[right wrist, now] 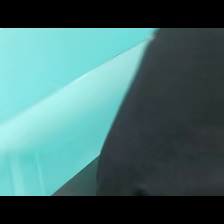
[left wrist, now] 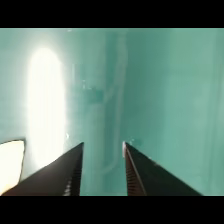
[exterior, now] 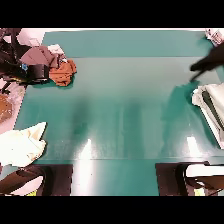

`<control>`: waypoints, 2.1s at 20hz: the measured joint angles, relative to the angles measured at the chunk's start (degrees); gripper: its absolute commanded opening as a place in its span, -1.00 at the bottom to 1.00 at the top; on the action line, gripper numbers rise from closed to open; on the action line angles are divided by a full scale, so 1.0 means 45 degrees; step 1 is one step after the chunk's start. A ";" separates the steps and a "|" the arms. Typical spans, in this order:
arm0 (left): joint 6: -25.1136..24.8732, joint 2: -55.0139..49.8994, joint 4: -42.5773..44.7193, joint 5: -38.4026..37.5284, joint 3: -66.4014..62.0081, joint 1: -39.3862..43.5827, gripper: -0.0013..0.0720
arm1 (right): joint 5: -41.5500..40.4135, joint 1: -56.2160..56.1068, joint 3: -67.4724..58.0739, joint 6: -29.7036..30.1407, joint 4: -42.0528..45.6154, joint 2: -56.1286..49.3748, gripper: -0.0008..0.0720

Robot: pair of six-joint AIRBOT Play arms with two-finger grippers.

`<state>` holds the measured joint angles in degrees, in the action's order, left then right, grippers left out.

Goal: Fold the shirts.

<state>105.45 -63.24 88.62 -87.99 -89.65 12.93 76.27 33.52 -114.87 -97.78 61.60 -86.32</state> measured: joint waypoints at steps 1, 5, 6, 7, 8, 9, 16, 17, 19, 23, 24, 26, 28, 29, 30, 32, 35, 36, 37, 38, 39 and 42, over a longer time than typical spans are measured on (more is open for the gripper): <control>0.0068 0.0005 -0.0126 -0.0015 0.0000 0.0000 -0.16 | 0.0121 0.0646 -0.0058 0.0058 -0.0185 -0.0087 -0.94; 0.0189 0.0010 -0.0379 -0.0034 0.0000 -0.0005 -0.16 | 0.0850 0.2497 -0.0563 0.0408 -0.0607 -0.0340 -0.94; 0.0219 0.0010 -0.0427 -0.0073 0.0000 0.0000 -0.16 | 0.0957 0.2778 -0.0534 0.0413 -0.0665 -0.0253 -0.94; 0.0223 0.0010 -0.0466 -0.0102 0.0000 0.0000 -0.16 | 0.1083 0.3055 -0.0423 0.0350 -0.0709 -0.0092 -0.94; 0.0243 0.0010 -0.0466 -0.0170 0.0000 0.0000 -0.16 | 0.1219 0.3288 -0.0287 0.0214 -0.0704 0.0063 -0.94; 0.0253 0.0010 -0.0466 -0.0175 0.0000 0.0000 -0.16 | 0.1447 0.3444 -0.0170 0.0121 -0.0656 0.0170 -0.94; 0.0253 0.0010 -0.0520 -0.0355 0.0000 0.0000 -0.16 | 0.4124 0.3837 0.0078 -0.0831 0.1171 0.0510 -0.93; 0.0253 0.0010 -0.0515 -0.0359 0.0000 0.0000 -0.16 | 0.4347 0.3852 0.0170 -0.0996 0.1753 0.0525 -0.93; 0.0253 0.0010 -0.0515 -0.0359 0.0000 0.0000 -0.16 | 0.4634 0.3866 0.0627 -0.1268 0.2851 0.0544 -0.93; 0.0248 0.0010 -0.0515 -0.0350 0.0000 0.0000 -0.16 | 0.4478 0.3915 0.2506 -0.1739 0.4716 0.0549 -0.93; 0.0248 0.0010 -0.0515 -0.0350 0.0000 0.0000 -0.16 | 0.4328 0.3934 0.3026 -0.1821 0.5139 0.0549 -0.93; 0.0248 0.0010 -0.0515 -0.0355 0.0000 0.0000 -0.16 | 0.4124 0.4002 0.4114 -0.1933 0.5960 0.0549 -0.92; 0.0243 0.0010 -0.0515 -0.0355 0.0000 0.0000 -0.16 | 0.3973 0.4158 0.5149 -0.2025 0.6776 0.0549 -0.44; 0.0243 0.0010 -0.0515 -0.0355 0.0000 0.0000 -0.16 | 0.3963 0.4274 0.5605 -0.2050 0.7150 0.0549 0.06; 0.0238 0.0010 -0.0515 -0.0340 0.0000 0.0000 -0.16 | 0.3997 0.4435 0.6057 -0.2064 0.7611 0.0549 0.48; 0.0233 0.0010 -0.0510 -0.0228 0.0000 0.0000 -0.16 | 0.4235 0.4731 0.6518 -0.2079 0.8466 0.0549 0.64; 0.0209 0.0010 -0.0481 -0.0024 0.0000 0.0000 -0.16 | 0.4945 0.5129 0.5824 -0.1559 1.0321 0.0549 0.81; 0.0175 0.0010 -0.0471 0.0029 0.0000 0.0000 -0.16 | 0.5149 0.5217 0.5168 -0.1370 1.0705 0.0549 0.81; 0.0126 0.0010 -0.0471 0.0049 0.0000 0.0000 -0.16 | 0.5294 0.5265 0.4371 -0.1185 1.0880 0.0549 0.81; 0.0049 0.0015 -0.0466 0.0083 0.0000 0.0000 -0.16 | 0.5353 0.5270 0.3555 -0.1103 1.0763 0.0554 0.81; -0.0019 0.0034 -0.0447 0.0107 0.0000 0.0000 -0.16 | 0.5265 0.5255 0.2681 -0.1010 1.0282 0.0559 0.81; -0.0185 0.0437 -0.0146 0.0573 0.0121 0.0000 -0.16 | 0.4255 0.4867 0.0748 -0.0049 0.6761 0.0933 0.71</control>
<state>104.62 -61.28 87.96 -85.41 -89.10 12.93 95.42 55.42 -111.50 -98.00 92.03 -82.13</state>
